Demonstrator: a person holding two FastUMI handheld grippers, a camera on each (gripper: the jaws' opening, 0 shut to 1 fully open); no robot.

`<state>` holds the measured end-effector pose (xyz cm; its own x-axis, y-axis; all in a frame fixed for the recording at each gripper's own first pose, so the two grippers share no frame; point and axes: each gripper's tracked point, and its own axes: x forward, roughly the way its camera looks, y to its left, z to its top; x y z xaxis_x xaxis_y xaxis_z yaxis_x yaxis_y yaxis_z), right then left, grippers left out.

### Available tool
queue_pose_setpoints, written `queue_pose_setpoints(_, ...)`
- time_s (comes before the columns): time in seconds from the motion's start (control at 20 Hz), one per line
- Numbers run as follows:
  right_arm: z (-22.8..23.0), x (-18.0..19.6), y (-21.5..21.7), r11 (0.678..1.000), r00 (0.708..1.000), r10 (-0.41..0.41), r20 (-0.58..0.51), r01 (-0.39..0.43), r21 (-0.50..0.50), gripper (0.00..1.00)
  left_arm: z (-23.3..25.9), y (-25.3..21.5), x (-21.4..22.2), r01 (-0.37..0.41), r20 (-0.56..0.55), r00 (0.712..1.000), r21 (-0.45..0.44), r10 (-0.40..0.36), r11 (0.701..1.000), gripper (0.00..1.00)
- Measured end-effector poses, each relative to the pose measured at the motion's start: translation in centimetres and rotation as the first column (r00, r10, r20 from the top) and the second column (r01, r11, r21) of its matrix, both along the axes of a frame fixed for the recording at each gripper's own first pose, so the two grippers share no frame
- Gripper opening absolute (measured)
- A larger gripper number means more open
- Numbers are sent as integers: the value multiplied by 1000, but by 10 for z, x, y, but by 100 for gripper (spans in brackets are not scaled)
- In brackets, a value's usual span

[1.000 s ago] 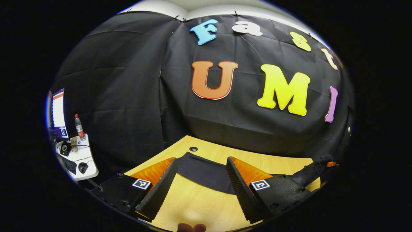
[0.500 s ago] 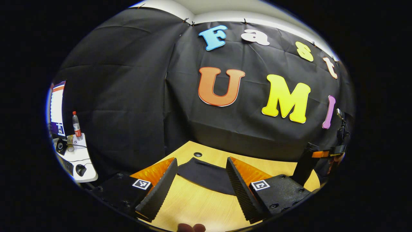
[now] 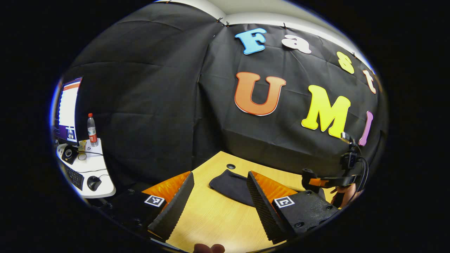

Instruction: Grasp the waist and the cuffs of the jeans and fold them to make the two legs overlap; first hold the waist and fold one-third of the jeans toward the cuffs, then hold the cuffs and fold the remaining one-third in the same direction to finish folding.

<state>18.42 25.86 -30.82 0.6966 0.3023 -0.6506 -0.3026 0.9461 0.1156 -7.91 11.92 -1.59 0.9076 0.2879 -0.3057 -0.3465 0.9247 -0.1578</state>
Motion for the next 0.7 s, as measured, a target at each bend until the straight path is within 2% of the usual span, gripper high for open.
queue_pose_setpoints(0.3, -67, -13, 31, 991, 996, 55, -63, -63, -121, 2, -9, 30, -10, -49, -20, 999, -12, 49, 999, 97)
queue_pose_setpoints(0.6, -111, -25, 48, 967, 986, 116, -117, -139, -215, 3, -19, 39, -15, -60, -42, 997, -38, 59, 997, 97)
queue_pose_setpoints(0.65, -110, -26, 52, 970, 985, 125, -122, -148, -195, 4, -20, 38, -16, -60, -45, 997, -45, 58, 997, 97)
queue_pose_setpoints(0.7, -109, -26, 52, 971, 984, 126, -127, -148, -187, 15, -21, 38, -16, -61, -47, 997, -52, 59, 997, 97)
